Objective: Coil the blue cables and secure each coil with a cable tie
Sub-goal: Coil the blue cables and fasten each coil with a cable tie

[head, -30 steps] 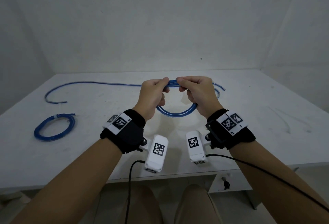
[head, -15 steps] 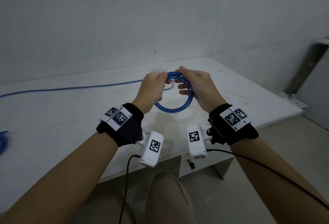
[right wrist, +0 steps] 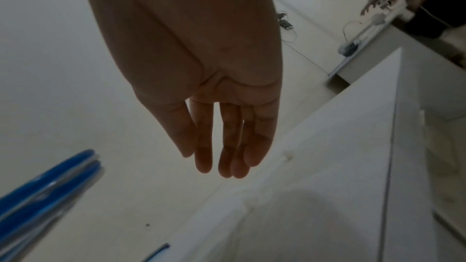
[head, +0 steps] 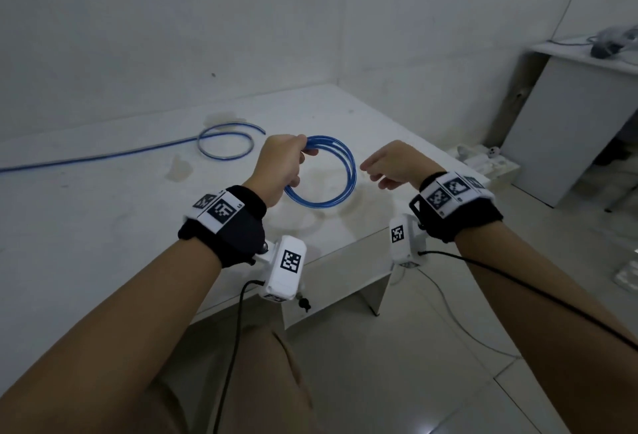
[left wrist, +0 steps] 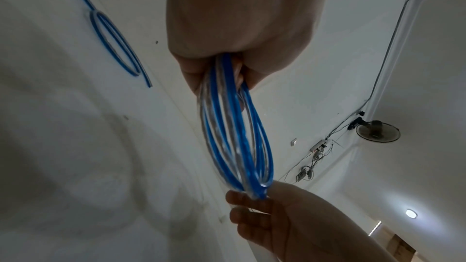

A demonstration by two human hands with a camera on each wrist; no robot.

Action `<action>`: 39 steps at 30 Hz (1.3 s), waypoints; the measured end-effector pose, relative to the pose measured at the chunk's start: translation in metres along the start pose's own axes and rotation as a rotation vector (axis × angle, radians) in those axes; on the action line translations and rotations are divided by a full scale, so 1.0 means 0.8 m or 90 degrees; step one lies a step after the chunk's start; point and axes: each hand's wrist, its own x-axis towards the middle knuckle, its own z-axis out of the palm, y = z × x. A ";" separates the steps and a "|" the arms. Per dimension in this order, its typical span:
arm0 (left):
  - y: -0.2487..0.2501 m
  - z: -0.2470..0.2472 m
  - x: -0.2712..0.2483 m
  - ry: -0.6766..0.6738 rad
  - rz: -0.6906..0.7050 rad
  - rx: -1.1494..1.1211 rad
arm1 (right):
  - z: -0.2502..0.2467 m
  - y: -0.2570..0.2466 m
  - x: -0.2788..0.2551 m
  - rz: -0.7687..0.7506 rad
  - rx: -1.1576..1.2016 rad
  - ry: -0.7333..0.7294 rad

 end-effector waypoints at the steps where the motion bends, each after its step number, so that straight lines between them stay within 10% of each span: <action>1: 0.000 0.004 0.003 0.002 -0.004 -0.004 | -0.001 -0.001 0.004 -0.002 -0.060 -0.033; 10: -0.005 0.018 0.023 0.011 -0.021 -0.019 | 0.002 -0.014 0.026 -0.089 -0.290 -0.091; 20: -0.006 -0.016 0.022 0.037 -0.022 -0.026 | 0.006 -0.044 0.029 -0.291 -0.065 0.053; 39: -0.044 -0.313 -0.019 0.278 -0.071 -0.021 | 0.201 -0.321 -0.038 -0.562 0.270 -0.037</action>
